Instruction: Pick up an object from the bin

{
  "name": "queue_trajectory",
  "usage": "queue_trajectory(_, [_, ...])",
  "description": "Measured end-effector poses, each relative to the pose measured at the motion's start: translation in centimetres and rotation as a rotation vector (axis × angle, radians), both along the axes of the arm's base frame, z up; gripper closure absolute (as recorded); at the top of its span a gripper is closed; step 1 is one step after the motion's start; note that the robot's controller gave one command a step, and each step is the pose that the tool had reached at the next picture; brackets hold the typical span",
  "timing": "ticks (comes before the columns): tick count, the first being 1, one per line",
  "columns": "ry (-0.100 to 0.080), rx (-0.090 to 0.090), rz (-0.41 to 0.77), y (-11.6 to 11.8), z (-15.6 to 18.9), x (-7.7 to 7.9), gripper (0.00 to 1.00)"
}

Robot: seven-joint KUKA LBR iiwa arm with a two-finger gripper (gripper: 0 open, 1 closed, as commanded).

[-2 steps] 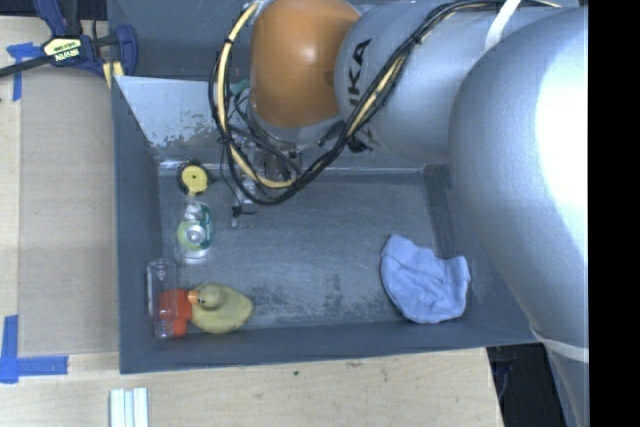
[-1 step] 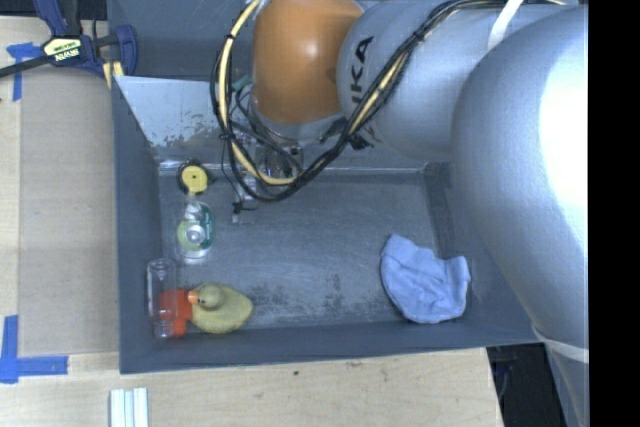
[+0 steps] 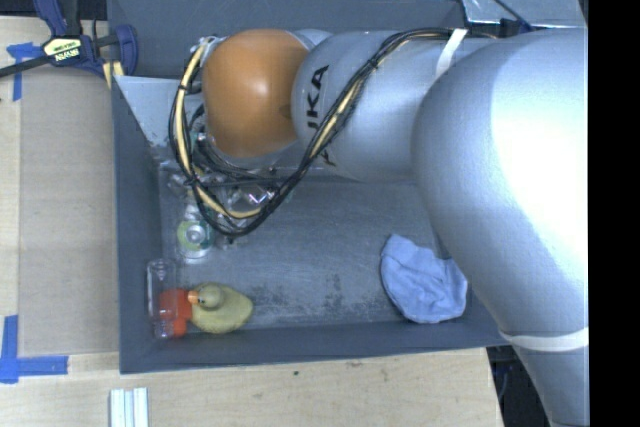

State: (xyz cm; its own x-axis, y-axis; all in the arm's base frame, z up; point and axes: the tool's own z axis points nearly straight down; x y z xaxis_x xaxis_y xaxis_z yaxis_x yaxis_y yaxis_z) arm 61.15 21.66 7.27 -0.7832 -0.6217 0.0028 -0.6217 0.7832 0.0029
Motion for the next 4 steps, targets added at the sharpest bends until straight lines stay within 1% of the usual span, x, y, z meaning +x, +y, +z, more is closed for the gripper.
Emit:
queue_trajectory(1, [-0.010,0.003,-0.147,0.9,6.1,-0.5,0.00])
queue_trajectory(2, [0.002,0.002,0.276,2.9,2.6,-1.8,0.00])
queue_trajectory(3, [-0.014,0.006,0.252,1.4,-0.1,-1.4,0.00])
queue_trajectory(4, [-0.006,0.002,0.507,2.5,0.2,0.6,1.00])
